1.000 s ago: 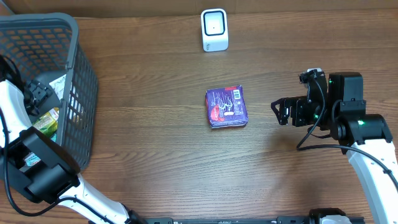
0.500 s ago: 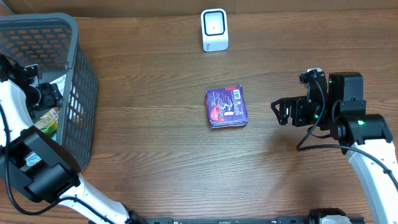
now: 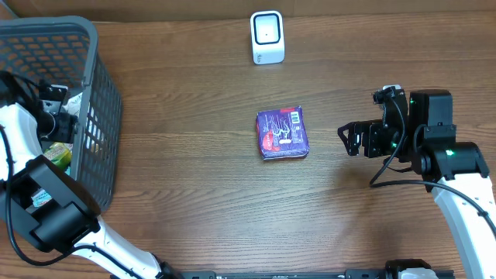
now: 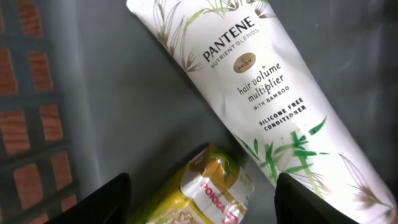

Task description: Scan the item barcode

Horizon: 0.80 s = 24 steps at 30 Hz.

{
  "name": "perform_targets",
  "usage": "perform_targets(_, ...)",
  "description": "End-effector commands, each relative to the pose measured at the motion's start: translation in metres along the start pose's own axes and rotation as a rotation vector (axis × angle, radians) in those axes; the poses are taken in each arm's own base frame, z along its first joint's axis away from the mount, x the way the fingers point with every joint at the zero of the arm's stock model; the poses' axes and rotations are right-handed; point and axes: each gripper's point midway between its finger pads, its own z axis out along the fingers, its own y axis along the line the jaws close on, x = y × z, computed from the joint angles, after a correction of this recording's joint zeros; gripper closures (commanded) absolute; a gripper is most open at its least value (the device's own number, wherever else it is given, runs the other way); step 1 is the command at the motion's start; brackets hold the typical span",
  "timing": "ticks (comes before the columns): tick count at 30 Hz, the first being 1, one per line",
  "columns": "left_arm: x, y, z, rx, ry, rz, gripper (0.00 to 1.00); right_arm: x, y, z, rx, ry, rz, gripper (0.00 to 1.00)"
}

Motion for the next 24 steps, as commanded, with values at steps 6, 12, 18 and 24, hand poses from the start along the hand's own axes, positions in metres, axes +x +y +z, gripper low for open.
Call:
perform_targets(6, 0.019, -0.014, 0.018, 0.036, 0.045, 0.102, 0.36, -0.009, 0.002, -0.005, 0.002, -0.025, -0.011, 0.0)
perform_targets(12, 0.03, -0.011, 0.026, 0.011, 0.076, 0.098, 0.41, -0.009, 0.002, -0.005, 0.001, -0.025, -0.011, 0.0)
perform_targets(18, 0.031, -0.011, 0.026, 0.012, 0.078, 0.094, 0.52, -0.009, 0.002, -0.005, 0.001, -0.025, -0.011, 0.0)
perform_targets(24, 0.037, -0.012, 0.025, 0.009, 0.109, 0.093, 0.42, -0.009, 0.002, -0.005, 0.002, -0.025, -0.011, 0.0)
